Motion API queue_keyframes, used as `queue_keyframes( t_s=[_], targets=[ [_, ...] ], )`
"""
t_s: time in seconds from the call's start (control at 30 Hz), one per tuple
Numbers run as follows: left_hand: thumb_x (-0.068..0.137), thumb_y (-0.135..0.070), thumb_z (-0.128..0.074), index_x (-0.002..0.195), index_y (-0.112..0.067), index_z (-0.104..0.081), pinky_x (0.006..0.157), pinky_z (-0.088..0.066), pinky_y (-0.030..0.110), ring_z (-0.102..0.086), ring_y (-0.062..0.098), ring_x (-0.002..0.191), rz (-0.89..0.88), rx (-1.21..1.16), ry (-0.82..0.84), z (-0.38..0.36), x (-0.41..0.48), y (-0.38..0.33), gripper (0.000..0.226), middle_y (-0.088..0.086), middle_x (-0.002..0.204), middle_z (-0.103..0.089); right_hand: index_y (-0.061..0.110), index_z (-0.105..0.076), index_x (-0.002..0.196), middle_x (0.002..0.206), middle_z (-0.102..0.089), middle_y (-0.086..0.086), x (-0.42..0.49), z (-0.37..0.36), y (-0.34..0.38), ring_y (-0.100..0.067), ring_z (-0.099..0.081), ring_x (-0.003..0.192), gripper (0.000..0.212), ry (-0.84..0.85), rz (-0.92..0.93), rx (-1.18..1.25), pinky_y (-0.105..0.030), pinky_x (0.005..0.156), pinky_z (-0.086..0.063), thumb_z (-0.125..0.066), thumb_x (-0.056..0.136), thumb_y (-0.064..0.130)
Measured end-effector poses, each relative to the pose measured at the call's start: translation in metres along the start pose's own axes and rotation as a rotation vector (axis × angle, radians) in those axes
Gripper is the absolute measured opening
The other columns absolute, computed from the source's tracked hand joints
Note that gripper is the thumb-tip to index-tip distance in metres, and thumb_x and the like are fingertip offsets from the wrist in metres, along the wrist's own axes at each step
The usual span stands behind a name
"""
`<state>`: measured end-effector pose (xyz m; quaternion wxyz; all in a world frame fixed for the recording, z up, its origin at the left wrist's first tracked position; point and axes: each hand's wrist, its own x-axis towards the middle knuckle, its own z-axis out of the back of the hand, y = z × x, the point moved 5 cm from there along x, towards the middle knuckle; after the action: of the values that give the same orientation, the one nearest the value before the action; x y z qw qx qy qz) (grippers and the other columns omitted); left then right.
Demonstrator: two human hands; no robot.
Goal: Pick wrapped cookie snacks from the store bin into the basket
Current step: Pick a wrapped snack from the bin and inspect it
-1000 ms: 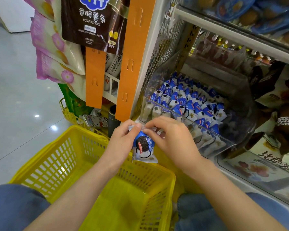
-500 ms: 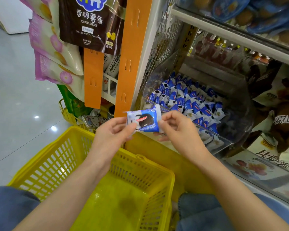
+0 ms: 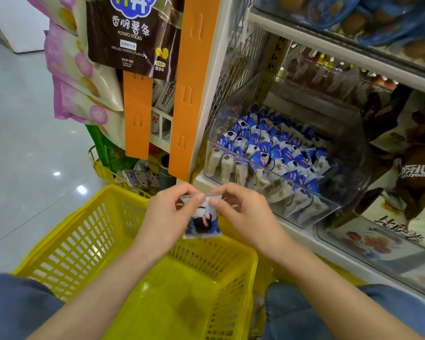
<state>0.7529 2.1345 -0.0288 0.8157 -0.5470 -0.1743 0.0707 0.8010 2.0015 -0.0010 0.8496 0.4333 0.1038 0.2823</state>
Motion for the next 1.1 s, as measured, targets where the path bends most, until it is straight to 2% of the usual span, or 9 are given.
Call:
queue_keyframes(
  t_s=[0.1,0.2,0.4,0.53,0.67,0.77,0.9,1.0,1.1],
  targets=[
    [0.089,-0.020,-0.059,0.077,-0.014,-0.065,0.054,-0.044,0.015,-0.060,0.003,0.063,0.096,-0.168,0.029,-0.002,-0.001,0.004,0.014,0.000,0.069,-0.066,0.021,-0.063,0.088,0.085,-0.069,0.003,0.003,-0.003,-0.004,-0.010,-0.065,0.078,0.002,0.007,-0.011,-0.012,-0.027,0.072,-0.054,-0.062,0.087,0.019],
    [0.088,-0.020,-0.060,0.083,-0.016,-0.066,0.060,-0.050,0.019,-0.063,0.006,0.072,0.108,-0.188,0.033,-0.001,-0.002,0.003,0.009,0.000,0.078,-0.068,0.022,-0.062,0.084,0.079,-0.065,0.008,0.006,-0.004,-0.003,-0.004,-0.061,0.075,0.004,-0.003,0.024,-0.046,-0.017,0.070,-0.050,-0.063,0.086,0.019],
    [0.089,-0.018,-0.059,0.078,-0.020,-0.065,0.054,-0.046,0.013,-0.061,-0.002,0.063,0.148,-0.224,0.031,0.000,-0.003,0.003,0.012,-0.007,0.068,-0.067,0.022,-0.060,0.076,0.079,-0.068,-0.005,0.011,-0.003,-0.007,-0.023,-0.064,0.078,0.014,-0.052,-0.050,0.082,-0.045,0.073,-0.054,-0.060,0.088,0.016],
    [0.088,-0.015,-0.060,0.074,-0.021,-0.064,0.057,-0.049,0.020,-0.062,0.002,0.065,0.140,-0.182,0.033,0.004,-0.002,0.004,0.016,-0.004,0.070,-0.068,0.025,-0.060,0.080,0.077,-0.061,0.010,0.007,-0.007,0.004,-0.004,-0.057,0.073,0.009,-0.010,0.094,-0.079,-0.021,0.067,-0.050,-0.061,0.088,0.020],
    [0.087,-0.015,-0.061,0.068,-0.025,-0.061,0.061,-0.051,0.035,-0.061,0.009,0.065,0.164,-0.159,0.042,0.001,-0.004,0.007,0.021,-0.003,0.067,-0.065,0.016,-0.059,0.088,0.083,-0.056,0.008,0.000,-0.009,0.014,-0.007,-0.055,0.077,0.008,-0.010,0.271,-0.340,-0.031,0.069,-0.049,-0.058,0.090,0.023],
    [0.086,-0.014,-0.061,0.068,-0.024,-0.062,0.059,-0.048,0.027,-0.059,0.007,0.064,0.176,-0.208,0.061,0.001,-0.004,0.007,0.021,-0.003,0.066,-0.065,0.014,-0.059,0.088,0.083,-0.054,0.006,-0.004,-0.007,0.021,-0.011,-0.053,0.075,0.006,-0.053,0.379,-0.480,-0.033,0.063,-0.049,-0.059,0.090,0.020],
    [0.085,-0.017,-0.064,0.081,-0.026,-0.061,0.062,-0.050,0.016,-0.061,-0.001,0.069,0.153,-0.221,0.011,0.001,-0.004,0.003,0.011,-0.007,0.075,-0.067,0.016,-0.060,0.087,0.083,-0.057,0.006,-0.003,-0.002,0.019,-0.008,-0.055,0.075,0.002,-0.107,0.318,-0.360,-0.030,0.066,-0.051,-0.059,0.089,0.017],
    [0.082,-0.017,-0.068,0.084,-0.026,-0.050,0.065,-0.045,0.010,-0.056,-0.002,0.072,0.156,-0.122,-0.118,0.006,-0.005,0.005,0.021,-0.006,0.083,-0.060,0.014,-0.061,0.088,0.083,-0.059,0.006,0.000,0.012,0.015,-0.004,-0.057,0.075,0.001,-0.261,0.247,-0.272,-0.019,0.067,-0.049,-0.061,0.088,0.014],
    [0.091,-0.027,-0.055,0.078,-0.022,-0.058,0.062,-0.042,0.017,-0.057,0.009,0.068,0.296,-0.104,-0.070,0.007,-0.003,0.011,0.014,-0.001,0.073,-0.061,0.014,-0.061,0.088,0.083,-0.058,0.008,0.000,0.021,0.017,0.000,-0.056,0.075,0.002,-0.358,0.242,-0.217,-0.009,0.068,-0.045,-0.062,0.087,0.013]
  ],
)
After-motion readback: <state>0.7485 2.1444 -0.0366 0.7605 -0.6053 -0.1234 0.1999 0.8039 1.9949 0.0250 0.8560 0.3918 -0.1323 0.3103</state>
